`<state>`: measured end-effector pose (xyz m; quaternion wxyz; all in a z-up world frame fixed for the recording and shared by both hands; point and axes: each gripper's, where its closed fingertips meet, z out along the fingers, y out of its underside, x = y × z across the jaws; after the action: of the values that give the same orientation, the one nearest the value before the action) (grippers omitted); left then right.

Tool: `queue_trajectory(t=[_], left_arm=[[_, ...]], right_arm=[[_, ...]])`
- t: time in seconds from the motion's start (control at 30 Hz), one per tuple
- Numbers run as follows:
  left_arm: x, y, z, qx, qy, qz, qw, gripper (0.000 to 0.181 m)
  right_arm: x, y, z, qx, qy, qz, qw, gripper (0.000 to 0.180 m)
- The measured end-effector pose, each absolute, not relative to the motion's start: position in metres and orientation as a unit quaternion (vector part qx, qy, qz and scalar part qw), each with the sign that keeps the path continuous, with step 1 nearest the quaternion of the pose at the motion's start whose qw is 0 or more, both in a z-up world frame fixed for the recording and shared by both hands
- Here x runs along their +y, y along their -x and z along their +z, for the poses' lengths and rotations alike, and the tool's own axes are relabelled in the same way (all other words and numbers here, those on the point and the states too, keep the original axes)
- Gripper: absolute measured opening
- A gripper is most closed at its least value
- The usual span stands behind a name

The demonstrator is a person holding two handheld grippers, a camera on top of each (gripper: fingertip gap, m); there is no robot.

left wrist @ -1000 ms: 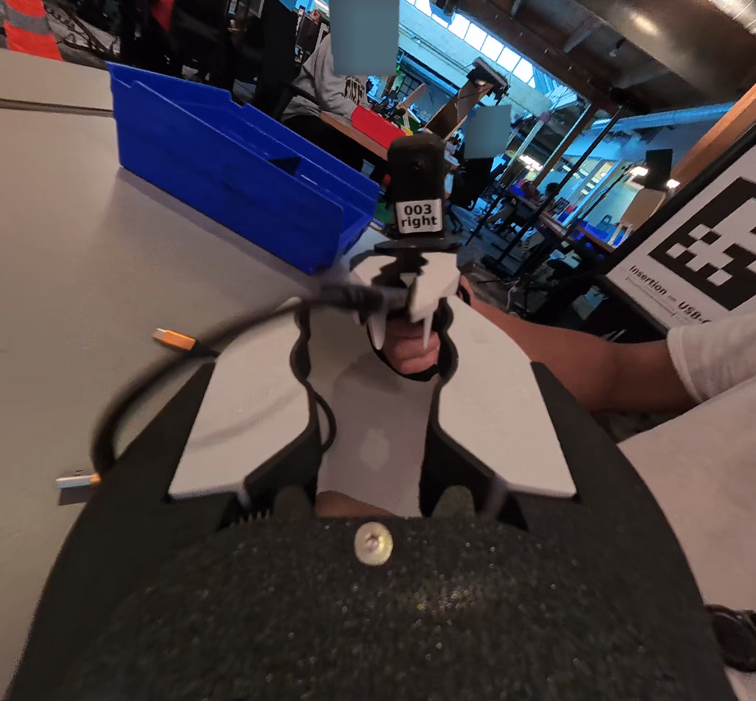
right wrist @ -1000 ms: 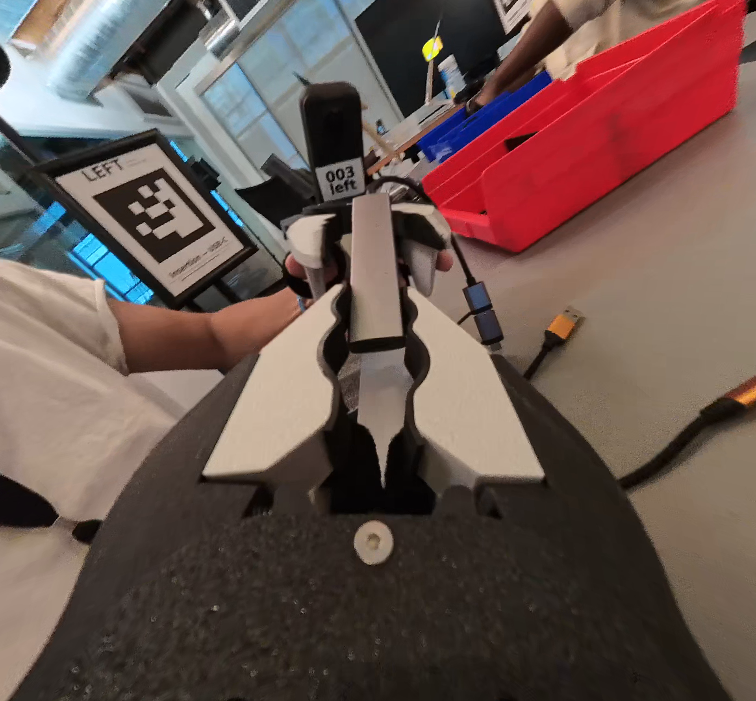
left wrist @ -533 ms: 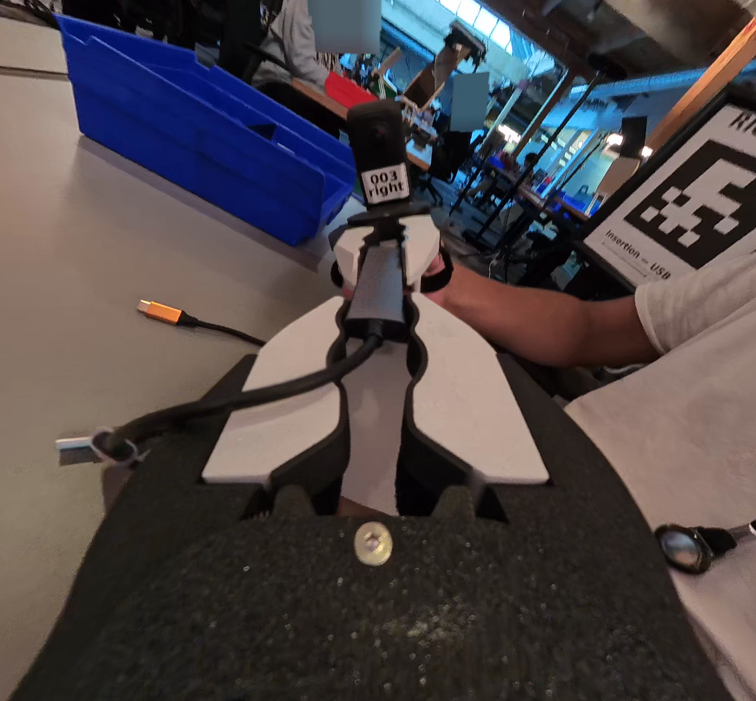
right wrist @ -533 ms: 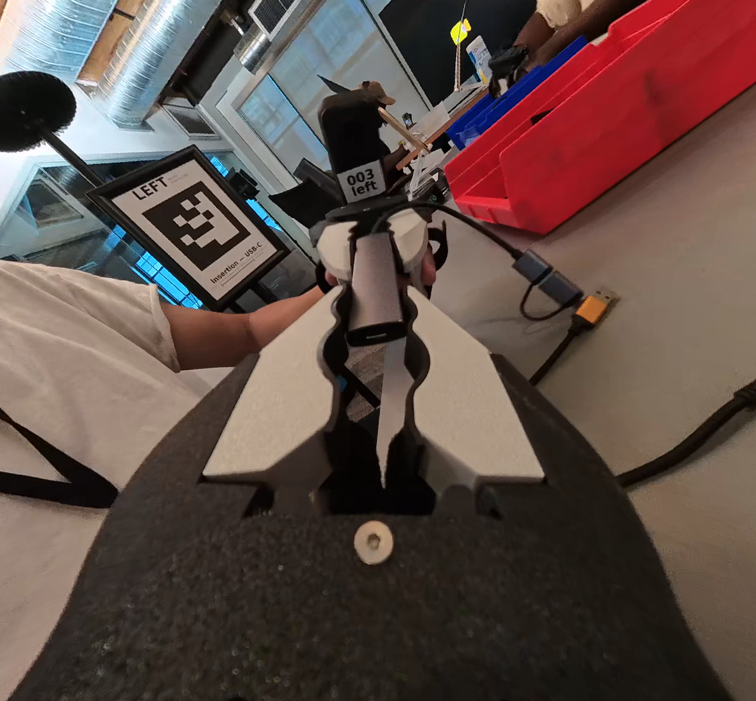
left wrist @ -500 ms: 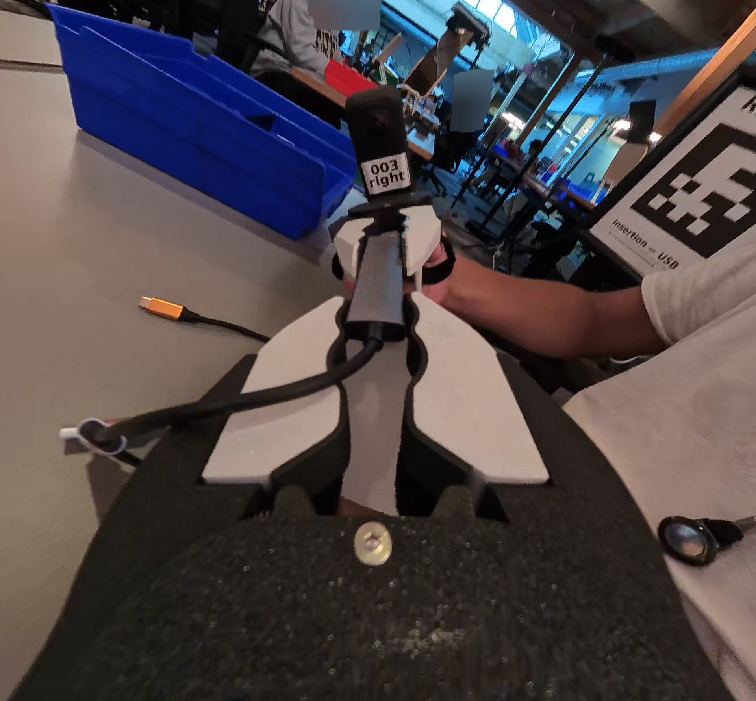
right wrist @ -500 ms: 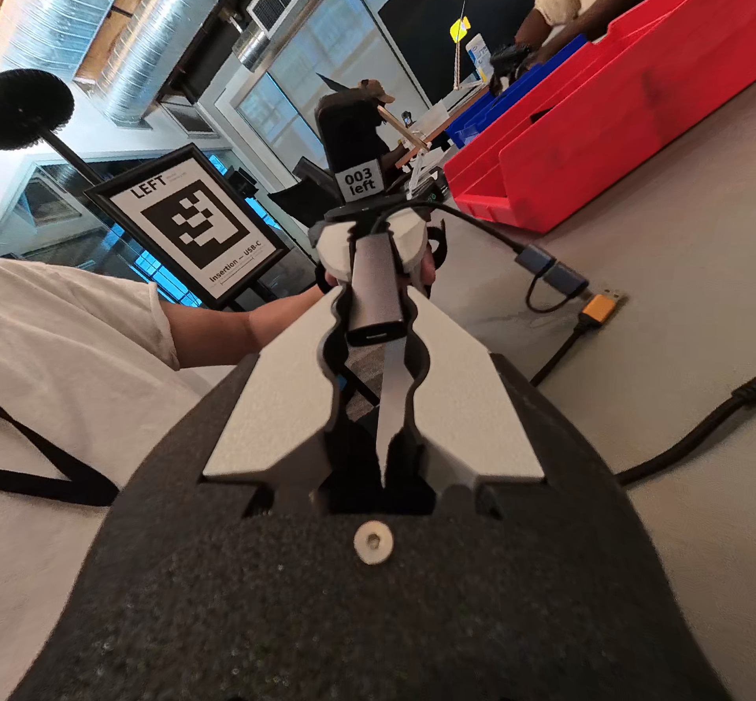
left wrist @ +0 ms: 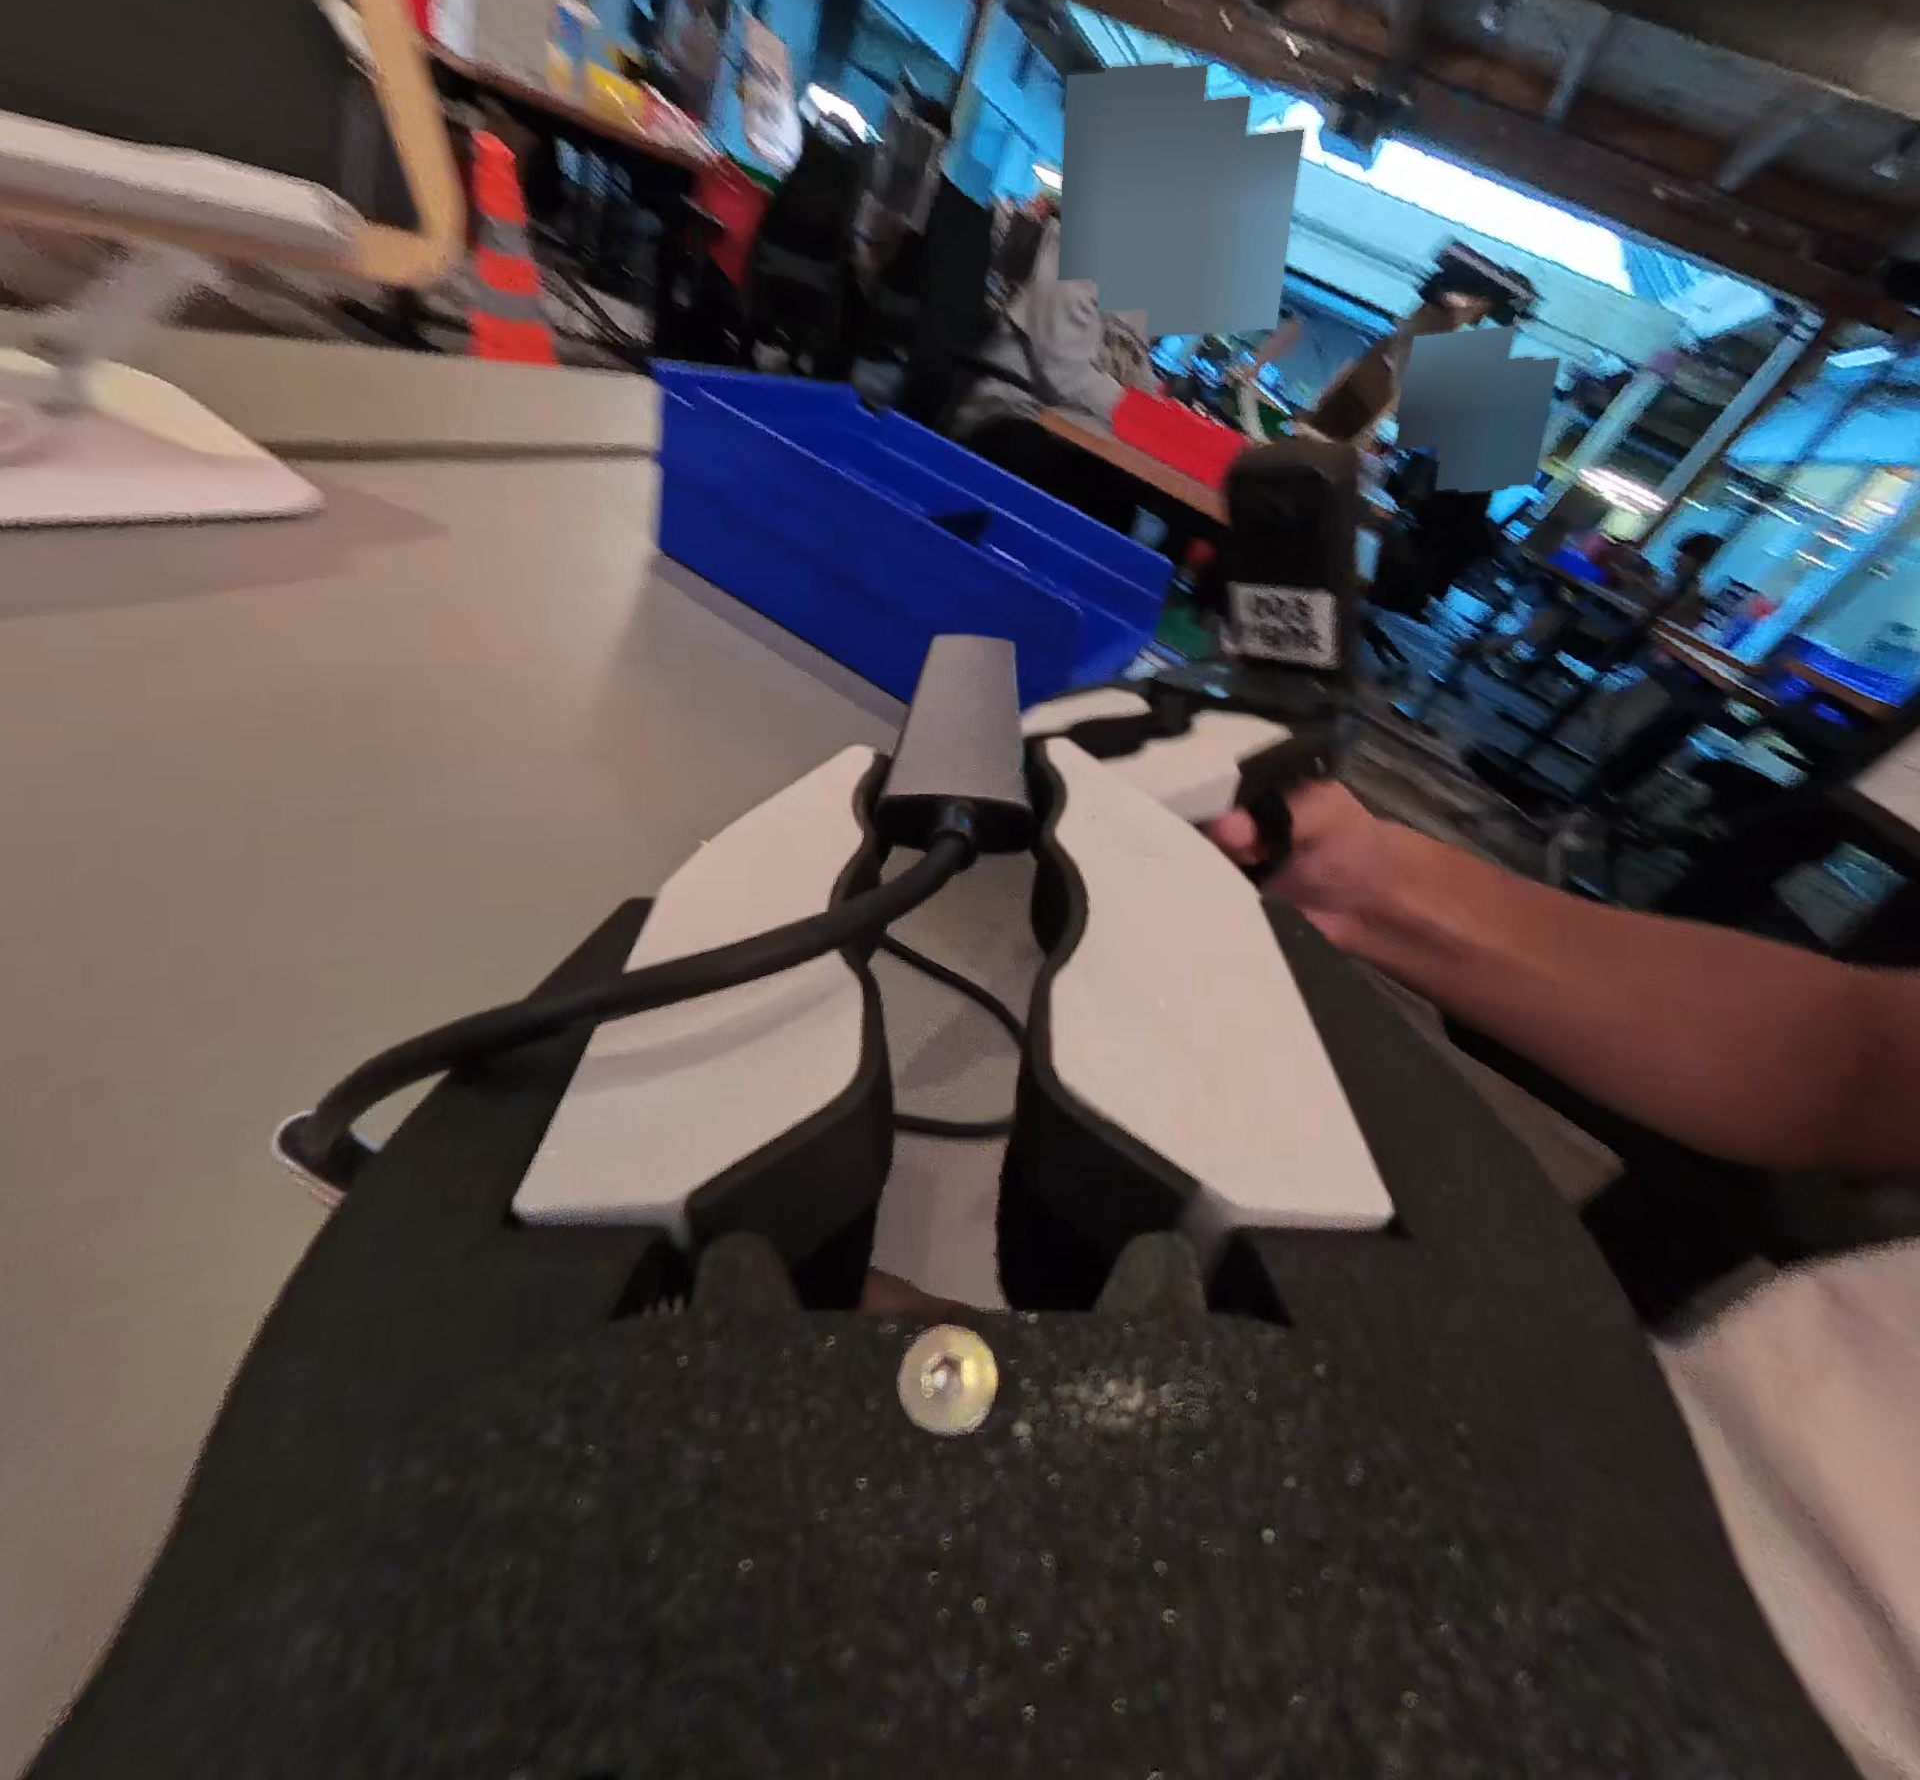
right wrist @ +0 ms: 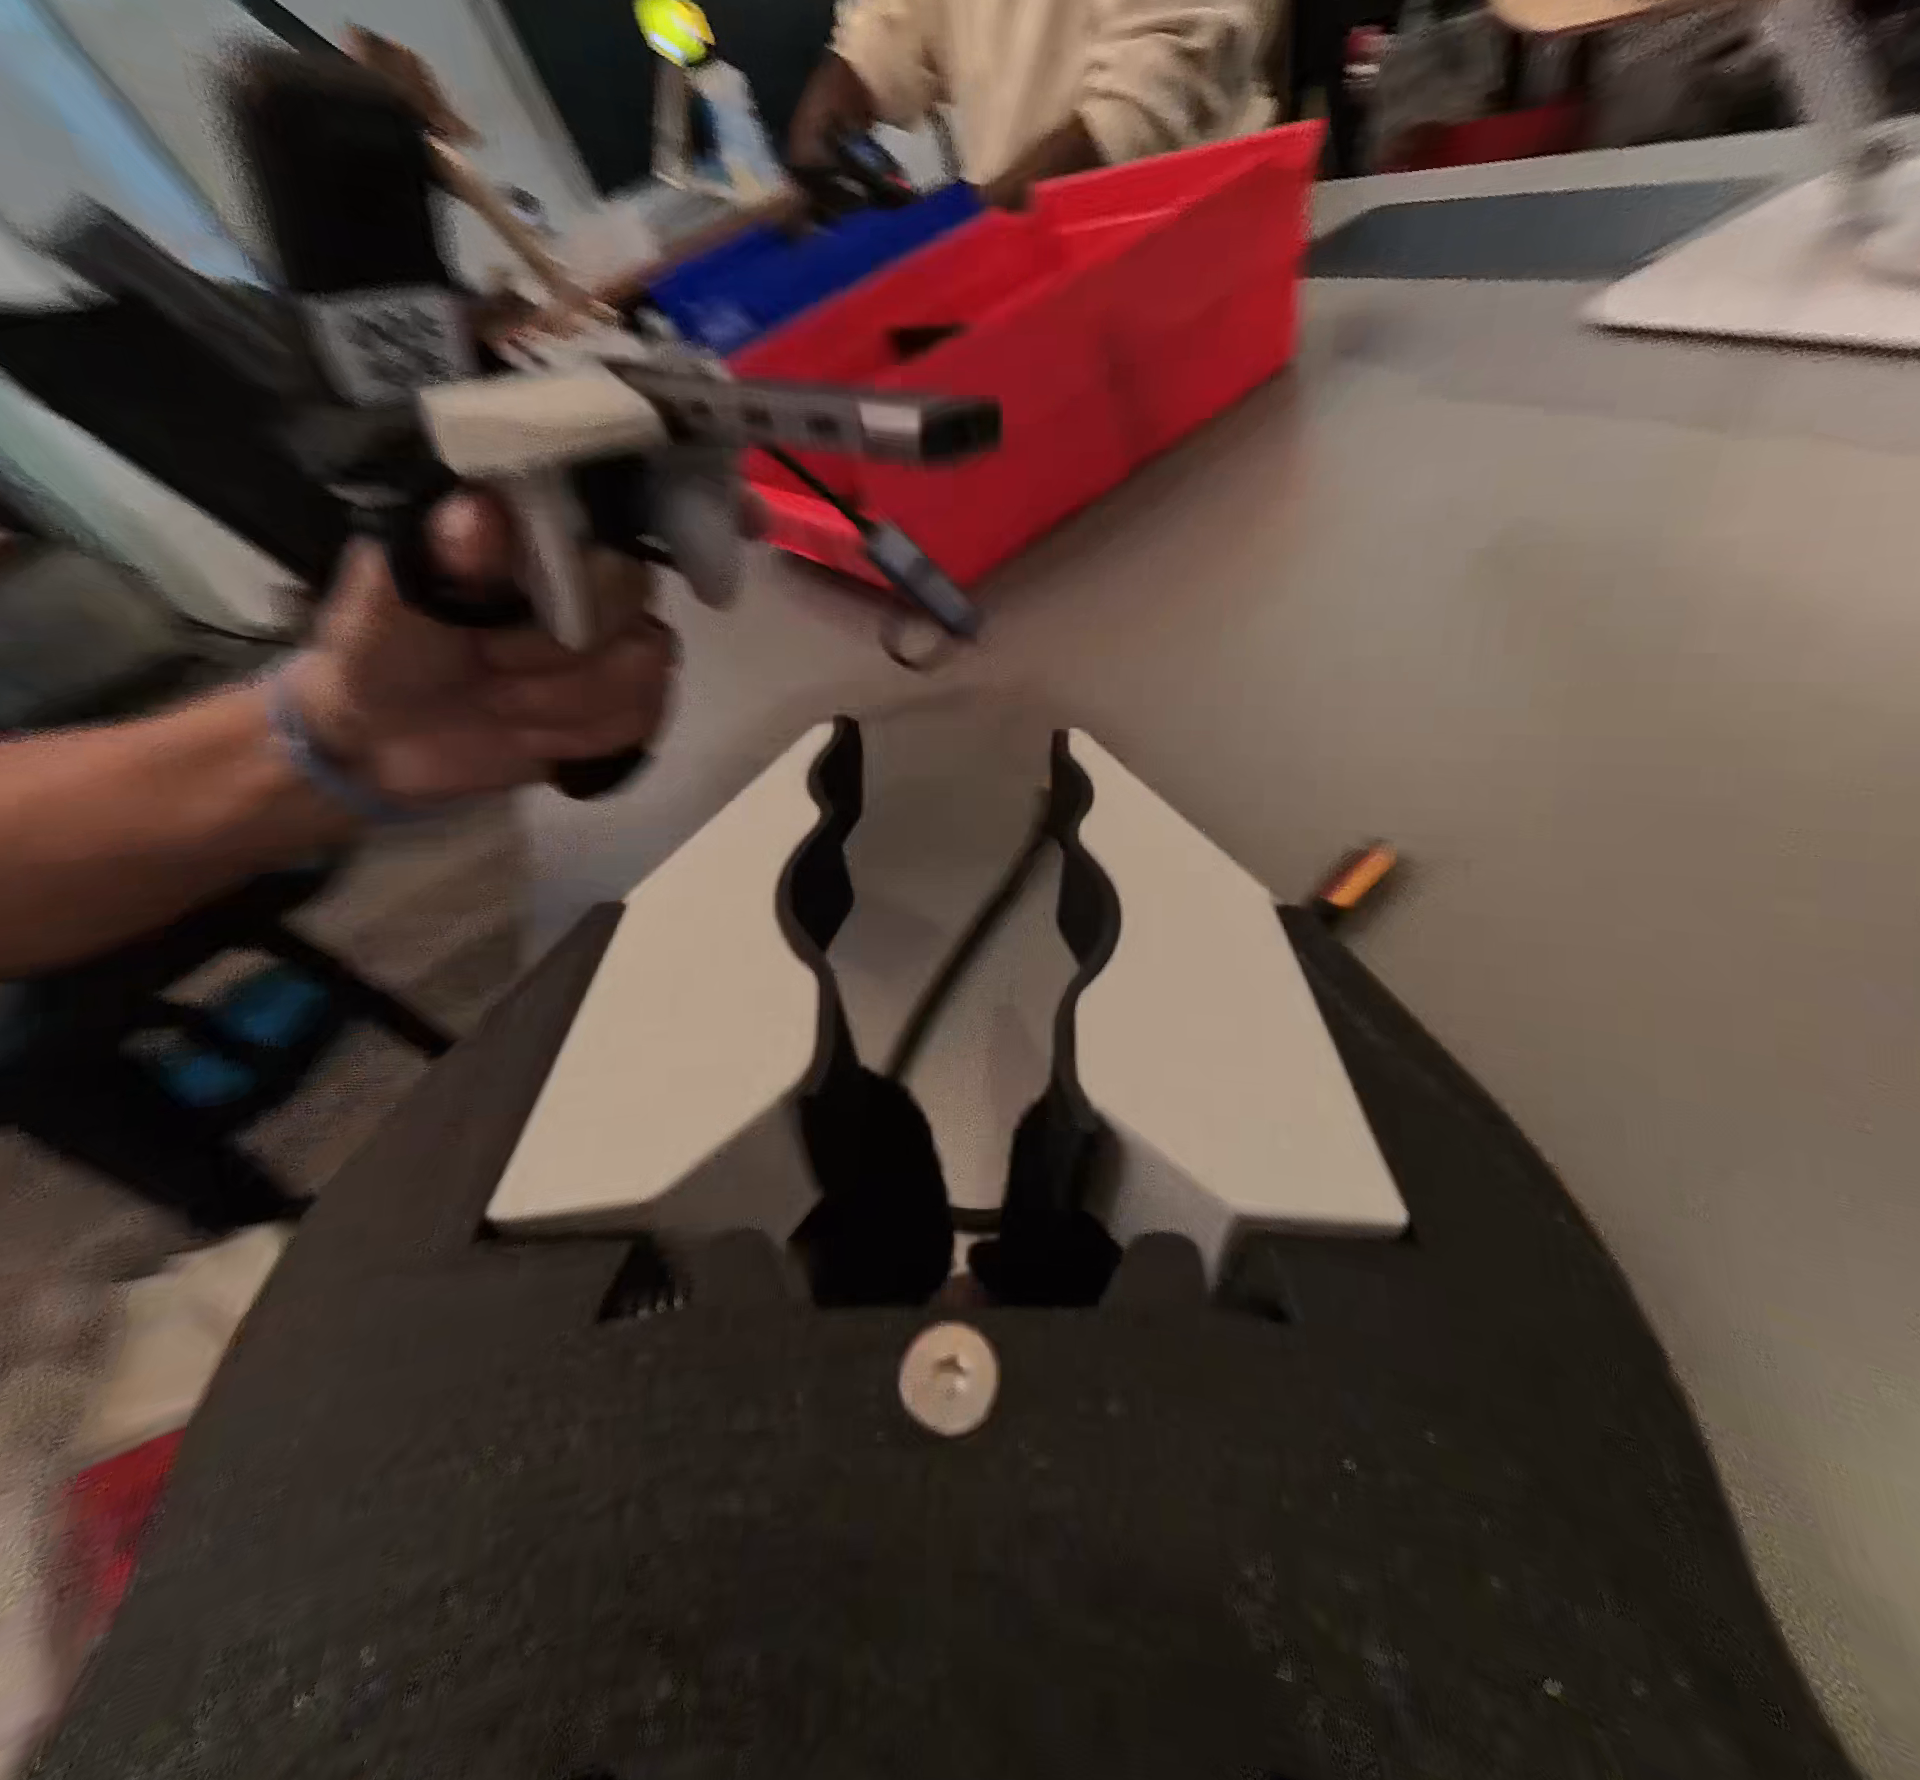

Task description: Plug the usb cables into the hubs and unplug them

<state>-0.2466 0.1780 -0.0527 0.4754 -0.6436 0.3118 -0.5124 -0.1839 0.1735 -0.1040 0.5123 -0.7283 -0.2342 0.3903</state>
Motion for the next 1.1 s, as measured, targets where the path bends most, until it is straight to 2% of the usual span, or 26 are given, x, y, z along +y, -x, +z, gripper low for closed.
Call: queue_trajectory(t=[0.13,0.27,0.4,0.57,0.83,0.97,1.1], left_arm=[[0.202,0.268,-0.052,0.265,0.659,-0.438,0.551,0.025],[0.211,0.277,-0.054,0.240,0.672,-0.388,0.584,0.024],[0.211,0.277,-0.059,0.253,0.674,-0.380,0.581,0.025],[0.213,0.280,-0.065,0.254,0.679,-0.381,0.574,0.025],[0.217,0.276,-0.075,0.261,0.690,-0.380,0.558,0.024],[0.218,0.274,-0.075,0.262,0.692,-0.381,0.555,0.024],[0.217,0.270,-0.079,0.266,0.693,-0.389,0.545,0.024]], right_arm=[[0.191,0.189,-0.133,-0.252,0.786,0.176,0.536,0.035],[0.192,0.224,-0.168,-0.297,0.826,0.081,0.472,0.030],[0.208,0.210,-0.177,-0.243,0.859,0.096,0.440,0.030],[0.226,0.143,-0.182,-0.192,0.878,0.011,0.438,0.027],[0.225,0.143,-0.193,-0.242,0.876,-0.038,0.415,0.023],[0.223,0.147,-0.197,-0.289,0.858,-0.091,0.415,0.006],[0.222,0.148,-0.197,-0.308,0.854,-0.086,0.411,0.005]])
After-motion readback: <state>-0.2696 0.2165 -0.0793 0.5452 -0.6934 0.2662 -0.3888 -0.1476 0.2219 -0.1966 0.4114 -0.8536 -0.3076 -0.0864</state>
